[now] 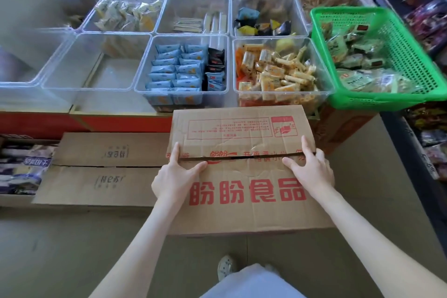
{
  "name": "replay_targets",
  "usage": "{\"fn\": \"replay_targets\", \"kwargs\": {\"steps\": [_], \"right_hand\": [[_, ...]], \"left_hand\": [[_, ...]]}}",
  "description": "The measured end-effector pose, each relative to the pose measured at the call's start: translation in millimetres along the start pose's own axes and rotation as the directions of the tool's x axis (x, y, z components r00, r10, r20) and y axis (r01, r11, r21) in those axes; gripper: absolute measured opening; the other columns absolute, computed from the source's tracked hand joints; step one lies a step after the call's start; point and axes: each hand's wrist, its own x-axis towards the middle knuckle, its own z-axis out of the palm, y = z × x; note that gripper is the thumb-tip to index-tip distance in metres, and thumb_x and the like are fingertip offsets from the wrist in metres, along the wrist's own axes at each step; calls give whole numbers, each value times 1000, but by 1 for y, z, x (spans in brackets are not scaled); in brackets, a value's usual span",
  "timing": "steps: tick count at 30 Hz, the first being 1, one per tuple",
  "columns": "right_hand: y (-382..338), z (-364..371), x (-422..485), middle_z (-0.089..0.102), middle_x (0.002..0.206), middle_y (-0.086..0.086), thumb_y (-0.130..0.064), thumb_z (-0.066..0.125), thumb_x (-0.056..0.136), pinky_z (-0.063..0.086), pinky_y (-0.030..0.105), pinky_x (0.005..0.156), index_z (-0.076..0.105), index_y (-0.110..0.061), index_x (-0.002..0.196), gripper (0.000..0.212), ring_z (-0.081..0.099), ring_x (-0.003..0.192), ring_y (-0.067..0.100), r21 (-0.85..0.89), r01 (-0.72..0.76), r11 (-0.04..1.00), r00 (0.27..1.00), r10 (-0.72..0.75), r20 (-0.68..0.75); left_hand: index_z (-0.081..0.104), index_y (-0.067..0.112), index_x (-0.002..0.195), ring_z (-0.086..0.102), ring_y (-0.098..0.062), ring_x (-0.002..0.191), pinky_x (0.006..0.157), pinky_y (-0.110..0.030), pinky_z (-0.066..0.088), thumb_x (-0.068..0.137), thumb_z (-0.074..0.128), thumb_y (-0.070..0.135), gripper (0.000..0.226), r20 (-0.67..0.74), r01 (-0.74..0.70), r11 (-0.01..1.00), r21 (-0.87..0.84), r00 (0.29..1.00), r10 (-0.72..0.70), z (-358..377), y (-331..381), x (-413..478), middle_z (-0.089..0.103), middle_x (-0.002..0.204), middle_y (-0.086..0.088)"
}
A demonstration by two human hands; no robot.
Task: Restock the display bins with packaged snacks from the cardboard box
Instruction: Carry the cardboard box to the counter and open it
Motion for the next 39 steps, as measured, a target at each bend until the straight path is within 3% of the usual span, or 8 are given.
{"fn": "replay_targets", "kwargs": {"steps": [10,17,20,23,29,32,35,39], "right_hand": [[-22,14,16,22,150,13,-68,36,88,32,43,104,-3,-37,150,79,35,130,34,-125,-19,992,999,13,-51],[-20,16,12,16,152,15,-70,32,88,29,45,106,-8,-39,149,80,30,134,35,-140,-30,990,999,29,-14],[-24,12,9,7,155,13,-69,35,87,23,49,109,-10,-40,148,81,22,138,37,-87,-52,995,998,54,22],[-32,5,1,-4,157,13,-64,39,89,19,51,112,-12,-32,149,85,9,142,35,-121,-28,992,998,21,-59],[-41,-18,-19,31,147,13,-55,46,91,26,48,104,-14,-23,150,90,31,132,32,-57,43,997,975,-54,-215],[-38,-38,-35,53,131,13,-54,31,96,27,45,98,11,-21,151,67,42,121,30,-126,91,988,941,-127,-314],[-36,-57,-59,68,98,10,-49,20,99,26,41,93,62,-17,114,54,55,101,26,-183,118,976,898,-183,-400],[-19,-65,-103,60,66,4,-34,32,100,35,38,86,55,-14,71,42,60,76,28,-201,247,948,814,-315,-487]], "left_hand": [[8,41,149,63,-24,96,65,-29,46,72,44,82,95,32,-55,995,84,998,53,0,6,56,63,111,-6],[-10,41,148,57,-31,107,80,-38,50,76,30,83,93,94,-85,990,110,993,75,7,0,50,45,127,-18],[-11,35,150,12,-38,143,113,-56,21,85,25,75,84,64,-140,968,209,990,129,11,2,47,3,155,-18],[-2,31,152,-23,-34,143,109,-61,-13,94,26,62,71,14,-272,911,311,959,282,9,10,42,-26,154,-11],[29,23,147,4,-25,147,111,-55,-18,98,31,51,57,6,-524,815,246,842,539,-5,16,25,27,154,-6],[37,21,145,21,-27,144,112,-50,-16,98,34,48,54,-48,-563,796,224,809,586,-12,12,9,42,145,-5],[67,18,107,59,-24,109,113,-47,16,99,23,44,52,-287,-587,781,213,727,624,-30,15,-9,69,105,-3],[64,12,67,61,-26,53,66,-32,44,101,18,37,62,-414,-589,769,248,654,634,-63,17,-45,66,59,-4]]}}
